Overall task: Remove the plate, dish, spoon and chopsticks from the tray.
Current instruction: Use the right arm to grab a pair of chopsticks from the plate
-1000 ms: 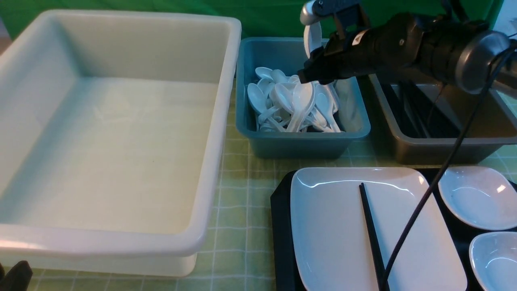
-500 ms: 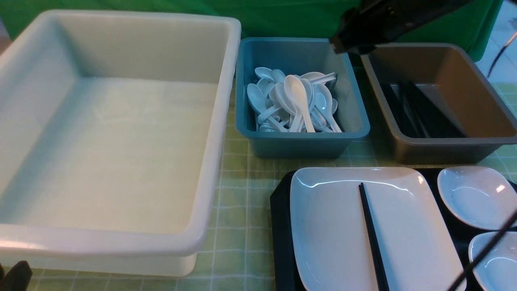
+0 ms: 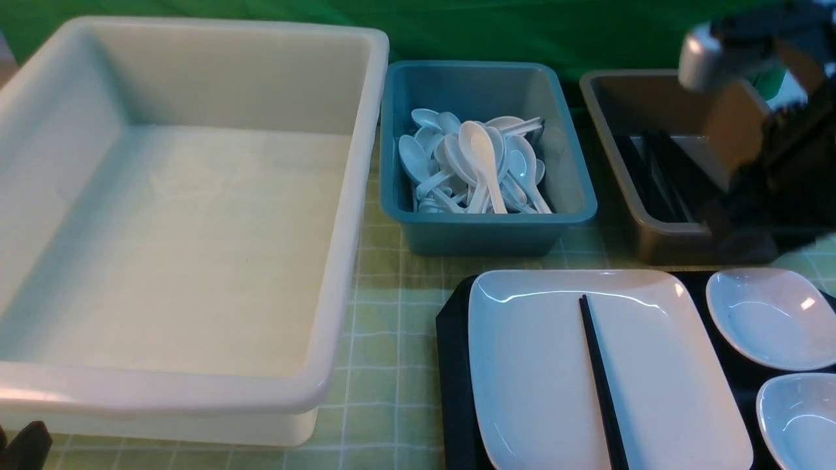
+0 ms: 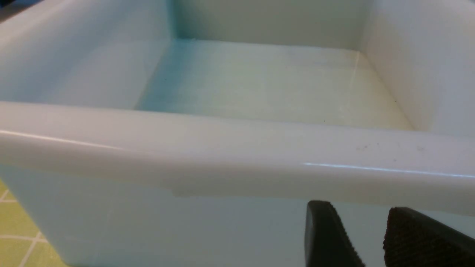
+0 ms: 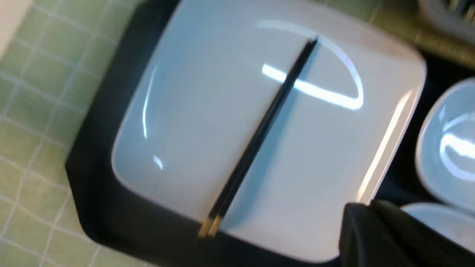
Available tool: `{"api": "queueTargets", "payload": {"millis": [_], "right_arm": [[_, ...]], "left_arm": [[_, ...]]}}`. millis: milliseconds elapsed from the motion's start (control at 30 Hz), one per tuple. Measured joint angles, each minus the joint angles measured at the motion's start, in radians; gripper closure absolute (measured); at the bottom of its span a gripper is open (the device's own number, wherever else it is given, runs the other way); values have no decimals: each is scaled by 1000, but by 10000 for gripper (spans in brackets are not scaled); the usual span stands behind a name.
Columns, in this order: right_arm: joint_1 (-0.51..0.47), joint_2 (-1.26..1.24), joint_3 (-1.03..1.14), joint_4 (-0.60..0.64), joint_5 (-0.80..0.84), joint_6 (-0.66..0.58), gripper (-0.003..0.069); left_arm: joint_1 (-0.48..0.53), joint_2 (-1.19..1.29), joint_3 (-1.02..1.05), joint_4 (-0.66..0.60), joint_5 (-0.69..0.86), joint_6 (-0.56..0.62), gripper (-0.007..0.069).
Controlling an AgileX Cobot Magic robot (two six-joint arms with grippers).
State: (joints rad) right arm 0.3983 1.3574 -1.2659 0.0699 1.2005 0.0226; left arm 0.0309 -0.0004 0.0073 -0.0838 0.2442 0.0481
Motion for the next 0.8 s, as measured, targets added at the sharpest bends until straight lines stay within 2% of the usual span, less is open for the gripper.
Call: {"api": "queueTargets", "payload": {"millis": [100,200,267,300,333,433,600,800], "right_arm": [[0,-20,133,0,-29,50,611],[0,-24,286,8,-111,104,552],[0,-16,358,44,-165,115,494],[1,-6,388,79,-195,113,440],[3,-5,391,87,-199,110,433],[46,26,404,117,-281,99,341],[113,95,400,122,-390,127,320],[129,236,358,110,-425,152,319]], "left_arm": [[0,0,0,0,0,0,401],[0,0,0,0,0,0,401],[0,0,0,0,0,0,401],[0,0,0,0,0,0,401],[0,0,0,0,0,0,401],[0,0,0,0,0,0,401],[0,0,0,0,0,0,401],[0,0,0,0,0,0,401]]}}
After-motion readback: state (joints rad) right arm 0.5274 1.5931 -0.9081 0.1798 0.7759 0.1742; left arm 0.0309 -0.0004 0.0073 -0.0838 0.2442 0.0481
